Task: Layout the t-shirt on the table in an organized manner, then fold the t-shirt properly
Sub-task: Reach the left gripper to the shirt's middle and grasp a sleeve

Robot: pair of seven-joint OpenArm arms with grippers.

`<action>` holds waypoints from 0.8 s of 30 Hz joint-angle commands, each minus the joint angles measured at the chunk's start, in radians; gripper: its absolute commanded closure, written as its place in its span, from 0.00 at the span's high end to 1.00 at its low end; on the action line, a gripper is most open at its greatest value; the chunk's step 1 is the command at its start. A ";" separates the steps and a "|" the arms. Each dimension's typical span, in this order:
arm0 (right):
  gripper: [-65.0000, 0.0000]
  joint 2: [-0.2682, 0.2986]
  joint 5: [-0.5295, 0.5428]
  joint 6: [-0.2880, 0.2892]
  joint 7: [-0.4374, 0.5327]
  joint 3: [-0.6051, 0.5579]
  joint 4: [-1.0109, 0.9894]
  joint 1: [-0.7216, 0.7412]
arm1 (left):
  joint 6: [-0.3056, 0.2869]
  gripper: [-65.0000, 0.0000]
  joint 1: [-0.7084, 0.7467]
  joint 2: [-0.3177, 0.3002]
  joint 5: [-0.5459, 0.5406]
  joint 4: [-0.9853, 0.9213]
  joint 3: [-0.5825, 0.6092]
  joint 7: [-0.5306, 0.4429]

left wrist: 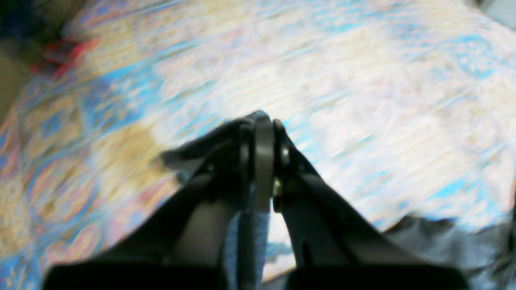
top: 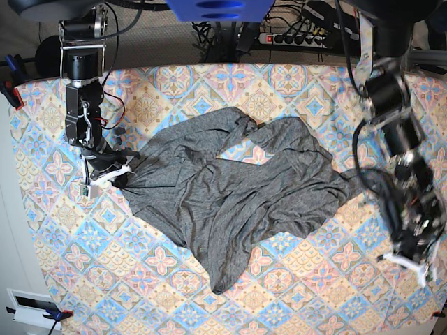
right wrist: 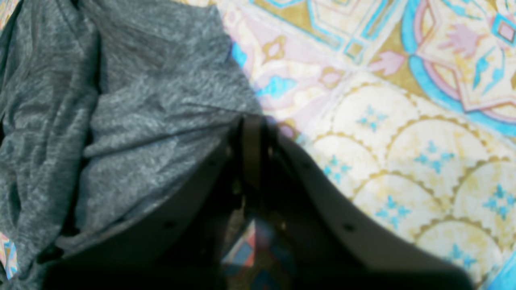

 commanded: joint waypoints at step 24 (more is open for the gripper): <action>0.00 0.007 -0.057 -0.065 -0.089 0.002 -0.015 -0.017 | -0.062 0.60 0.116 -0.068 -0.185 -0.091 0.017 0.037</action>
